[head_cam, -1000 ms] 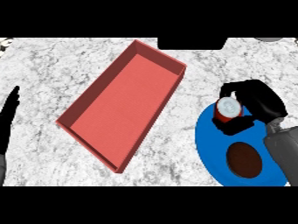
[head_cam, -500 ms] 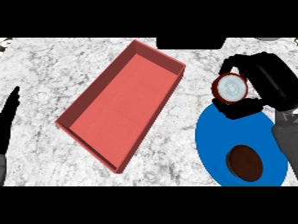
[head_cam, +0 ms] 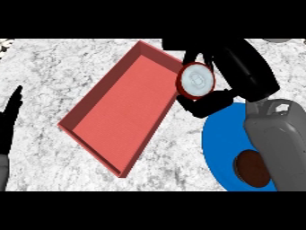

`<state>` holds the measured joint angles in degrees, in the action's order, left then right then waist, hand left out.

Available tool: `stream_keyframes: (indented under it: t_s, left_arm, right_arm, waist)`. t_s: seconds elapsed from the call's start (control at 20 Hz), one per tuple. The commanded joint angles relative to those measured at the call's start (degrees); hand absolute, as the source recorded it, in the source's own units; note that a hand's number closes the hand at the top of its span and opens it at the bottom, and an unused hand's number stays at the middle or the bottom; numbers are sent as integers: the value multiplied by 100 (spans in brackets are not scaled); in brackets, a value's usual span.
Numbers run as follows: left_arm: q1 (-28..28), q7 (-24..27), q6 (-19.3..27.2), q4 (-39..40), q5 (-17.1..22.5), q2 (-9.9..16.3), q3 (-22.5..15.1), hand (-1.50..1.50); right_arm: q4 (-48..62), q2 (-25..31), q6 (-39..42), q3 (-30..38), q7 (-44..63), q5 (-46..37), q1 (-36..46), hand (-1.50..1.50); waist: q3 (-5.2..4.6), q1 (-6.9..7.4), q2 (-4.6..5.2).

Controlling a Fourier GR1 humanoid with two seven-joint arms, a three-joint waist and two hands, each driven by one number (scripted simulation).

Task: Pick the can from the plate and place it in the cardboard box

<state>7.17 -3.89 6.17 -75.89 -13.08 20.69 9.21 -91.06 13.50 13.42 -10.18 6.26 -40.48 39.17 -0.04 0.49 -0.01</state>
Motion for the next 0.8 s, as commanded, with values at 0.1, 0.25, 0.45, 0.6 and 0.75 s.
stream_keyframes:
  t_s: [0.1, 0.25, 0.45, 0.6, 0.75]
  left_arm:
    - [36, -237, 46, -205, -164, -71, -87, 0]
    - [-112, 18, -72, -176, -97, -81, -91, 0]
    - [177, -110, -218, -77, 9, 20, 17, 0]
    - [-123, -23, -5, -225, -197, -290, -220, 0]
    - [133, 141, -113, 105, -105, -218, -120, 0]
  right_arm:
    - [755, -908, -1, 124, 731, 46, 1055, 150]
    - [1873, -1099, -271, 556, 529, 185, 1682, 150]
    - [2656, -1338, -833, 139, 1180, 633, 2343, 150]
    - [3375, -1344, -1453, -416, 1076, 874, 2520, 150]
    - [4470, -1347, -1800, -300, 937, 1173, 3209, 150]
  waist:
    - [3, 28, 2]
    - [2, 107, 30]
    - [1, 156, 34]
    - [1, 197, 32]
    - [-6, 292, 82]
